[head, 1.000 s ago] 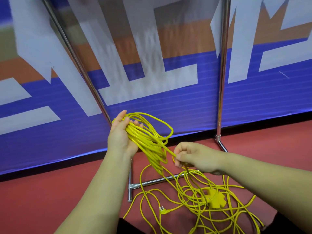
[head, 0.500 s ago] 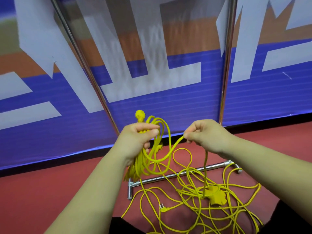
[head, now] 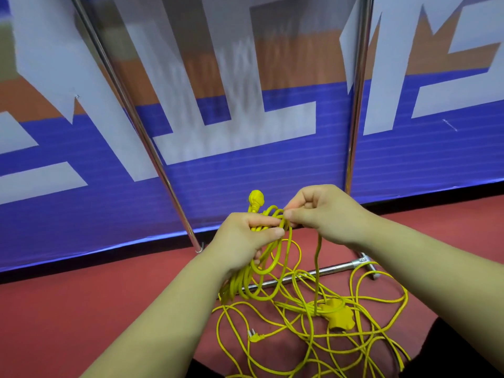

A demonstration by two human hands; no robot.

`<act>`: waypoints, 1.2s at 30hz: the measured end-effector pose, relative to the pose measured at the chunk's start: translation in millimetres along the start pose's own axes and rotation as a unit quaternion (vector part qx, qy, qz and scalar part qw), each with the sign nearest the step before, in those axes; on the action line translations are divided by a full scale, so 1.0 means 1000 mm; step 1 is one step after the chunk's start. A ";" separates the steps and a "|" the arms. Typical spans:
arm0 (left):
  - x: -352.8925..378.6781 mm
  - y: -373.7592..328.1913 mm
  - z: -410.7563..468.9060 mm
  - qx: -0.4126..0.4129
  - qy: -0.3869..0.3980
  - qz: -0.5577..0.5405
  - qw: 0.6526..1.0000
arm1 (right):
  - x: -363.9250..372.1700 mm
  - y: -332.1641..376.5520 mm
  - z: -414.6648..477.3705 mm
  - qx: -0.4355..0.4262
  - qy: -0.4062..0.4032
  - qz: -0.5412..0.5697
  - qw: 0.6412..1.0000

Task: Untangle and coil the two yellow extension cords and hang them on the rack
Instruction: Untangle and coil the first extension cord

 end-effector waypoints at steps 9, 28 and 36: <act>-0.010 -0.029 0.009 0.075 -0.084 0.016 0.994 | -0.010 0.003 0.004 -0.015 0.025 0.137 0.990; -0.117 -0.029 0.000 0.127 -0.283 -0.150 0.939 | 0.020 -0.051 0.001 0.086 0.101 0.132 0.982; -0.105 0.004 -0.008 0.050 -0.229 -0.123 0.964 | -0.011 -0.026 0.011 0.091 -0.042 0.212 0.972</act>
Point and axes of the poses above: each hand's wrist, its own z-axis towards the middle knuckle, its own x-axis out of the palm, y = z × x, the point moved 5 cm from there along z, towards the middle knuckle, and after that the axes turned 7 degrees about -z, right-handed, at the moved point
